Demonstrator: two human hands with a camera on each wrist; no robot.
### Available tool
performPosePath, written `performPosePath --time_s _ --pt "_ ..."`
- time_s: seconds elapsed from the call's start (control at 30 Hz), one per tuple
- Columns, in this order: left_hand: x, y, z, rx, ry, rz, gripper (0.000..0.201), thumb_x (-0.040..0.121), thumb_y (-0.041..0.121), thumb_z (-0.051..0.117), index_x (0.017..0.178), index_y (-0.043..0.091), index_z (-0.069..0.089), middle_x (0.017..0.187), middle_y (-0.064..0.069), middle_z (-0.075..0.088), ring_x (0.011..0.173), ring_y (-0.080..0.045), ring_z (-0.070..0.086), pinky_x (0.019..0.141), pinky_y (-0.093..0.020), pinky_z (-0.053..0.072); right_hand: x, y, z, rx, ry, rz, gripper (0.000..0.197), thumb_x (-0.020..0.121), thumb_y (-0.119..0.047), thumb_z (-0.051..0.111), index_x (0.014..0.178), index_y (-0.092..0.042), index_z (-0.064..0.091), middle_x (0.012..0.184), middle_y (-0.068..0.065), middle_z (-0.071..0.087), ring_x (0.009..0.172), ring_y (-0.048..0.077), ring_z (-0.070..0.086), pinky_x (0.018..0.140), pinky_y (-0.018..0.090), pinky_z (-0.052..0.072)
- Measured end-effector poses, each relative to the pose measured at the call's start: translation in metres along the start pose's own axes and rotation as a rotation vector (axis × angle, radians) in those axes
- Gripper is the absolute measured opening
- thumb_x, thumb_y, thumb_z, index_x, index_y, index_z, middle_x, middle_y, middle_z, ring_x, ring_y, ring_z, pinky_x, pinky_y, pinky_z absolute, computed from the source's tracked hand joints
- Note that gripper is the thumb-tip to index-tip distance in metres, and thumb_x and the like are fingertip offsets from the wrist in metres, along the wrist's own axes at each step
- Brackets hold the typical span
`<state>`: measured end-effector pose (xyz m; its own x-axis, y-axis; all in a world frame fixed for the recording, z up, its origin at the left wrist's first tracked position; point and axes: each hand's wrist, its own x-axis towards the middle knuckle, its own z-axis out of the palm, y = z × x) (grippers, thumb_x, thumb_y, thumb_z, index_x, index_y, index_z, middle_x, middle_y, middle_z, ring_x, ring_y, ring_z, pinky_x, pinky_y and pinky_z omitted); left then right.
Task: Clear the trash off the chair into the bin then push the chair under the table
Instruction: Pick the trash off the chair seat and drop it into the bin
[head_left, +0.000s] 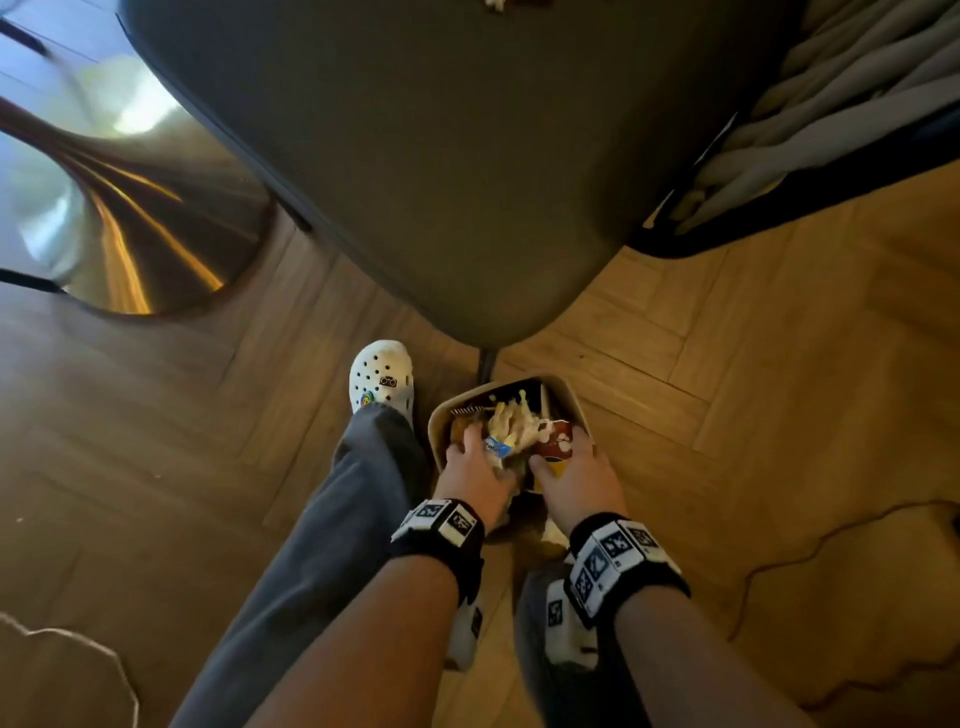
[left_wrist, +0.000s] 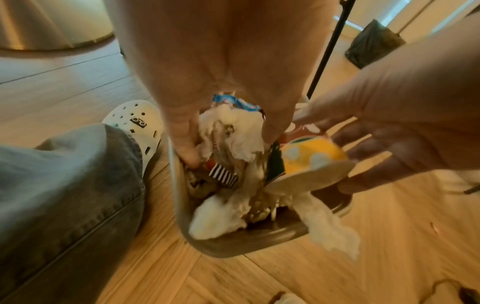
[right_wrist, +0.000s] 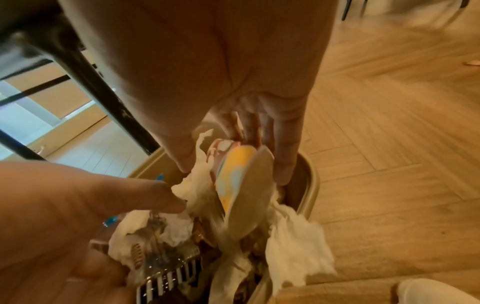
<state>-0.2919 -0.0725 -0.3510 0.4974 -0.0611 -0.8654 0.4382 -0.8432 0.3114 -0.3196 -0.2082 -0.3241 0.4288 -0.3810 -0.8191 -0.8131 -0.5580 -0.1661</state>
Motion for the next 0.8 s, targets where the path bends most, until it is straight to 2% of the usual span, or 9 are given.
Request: performPosePath --time_s 0.1,0.17,0.23,0.3,0.43,0.53,0.6,0.7,0.8 --pt "-0.029 0.012 -0.020 0.154 -0.031 0.051 0.090 0.088 0.045 0.061 0.155 0.033 0.002 0.158 -0.012 0.024 0.130 -0.034 0.048 0.101 -0.043 0.047 -0.026 0.000 -0.024 0.015 0.045 -0.011 0.067 0.088 -0.052 0.054 0.143 -0.020 0.035 0.134 0.010 0.050 0.120 0.031 0.050 0.097 0.041 0.046" --pt "-0.056 0.026 -0.039 0.268 -0.044 0.092 0.085 0.091 0.046 0.058 0.155 0.031 0.004 0.160 -0.008 0.022 0.130 -0.033 0.049 0.100 -0.043 0.046 -0.045 -0.002 -0.044 0.040 0.039 -0.020 0.059 0.087 -0.056 0.052 0.135 -0.023 0.044 0.126 0.009 0.057 0.112 0.029 0.055 0.094 0.041 0.049" --pt "-0.080 0.044 -0.064 0.320 -0.004 0.125 0.063 0.094 0.046 0.053 0.149 0.027 0.027 0.146 -0.005 0.046 0.115 -0.025 0.060 0.093 -0.038 0.052 -0.063 -0.017 -0.071 0.086 0.017 -0.044 0.052 0.088 -0.059 0.049 0.128 -0.026 0.051 0.120 0.004 0.062 0.105 0.022 0.059 0.089 0.037 0.051" --pt "-0.101 0.066 -0.096 0.320 0.062 0.181 0.038 0.097 0.047 0.046 0.129 0.027 0.049 0.121 0.000 0.062 0.097 -0.017 0.065 0.085 -0.035 0.056 -0.080 -0.044 -0.105 0.143 0.008 -0.096 0.042 0.092 -0.055 0.050 0.122 -0.026 0.056 0.114 -0.002 0.066 0.098 0.015 0.060 0.083 0.030 0.049" --pt "-0.124 0.115 -0.171 0.209 0.245 0.364 0.025 0.099 0.048 0.042 0.101 0.030 0.058 0.093 0.010 0.060 0.078 -0.004 0.060 0.071 -0.022 0.052 -0.102 -0.117 -0.172 0.349 0.085 -0.290 0.025 0.093 -0.046 0.055 0.109 -0.029 0.062 0.099 -0.012 0.067 0.094 0.007 0.062 0.086 0.033 0.053" --pt "-0.119 0.153 -0.239 0.119 0.358 0.490 0.019 0.098 0.047 0.045 0.089 0.036 0.057 0.080 0.015 0.056 0.068 0.002 0.054 0.058 -0.011 0.040 -0.092 -0.183 -0.218 0.430 0.214 -0.377 0.022 0.093 -0.039 0.058 0.111 -0.027 0.062 0.098 -0.012 0.065 0.093 0.004 0.060 0.085 0.029 0.053" --pt "-0.101 0.174 -0.284 0.075 0.395 0.537 0.014 0.098 0.043 0.047 0.089 0.038 0.056 0.079 0.014 0.056 0.069 0.003 0.055 0.058 -0.011 0.037 -0.071 -0.227 -0.247 0.423 0.275 -0.425 0.024 0.092 -0.035 0.060 0.113 -0.024 0.060 0.099 -0.008 0.064 0.093 0.006 0.060 0.085 0.029 0.052" --pt "-0.060 0.201 -0.348 0.062 0.490 0.604 0.011 0.098 0.036 0.051 0.102 0.031 0.060 0.087 0.016 0.053 0.075 0.003 0.053 0.062 -0.011 0.037 -0.022 -0.285 -0.280 0.343 0.386 -0.488 0.028 0.090 -0.033 0.062 0.117 -0.023 0.058 0.106 -0.002 0.062 0.098 0.013 0.059 0.088 0.034 0.052" --pt "-0.011 0.225 -0.400 0.073 0.617 0.606 0.028 0.096 0.039 0.052 0.122 0.029 0.054 0.117 0.006 0.048 0.107 -0.010 0.051 0.083 -0.017 0.037 0.027 -0.328 -0.308 0.094 0.540 -0.511 0.043 0.088 -0.034 0.063 0.128 -0.024 0.052 0.131 0.008 0.049 0.122 0.028 0.045 0.100 0.043 0.044"
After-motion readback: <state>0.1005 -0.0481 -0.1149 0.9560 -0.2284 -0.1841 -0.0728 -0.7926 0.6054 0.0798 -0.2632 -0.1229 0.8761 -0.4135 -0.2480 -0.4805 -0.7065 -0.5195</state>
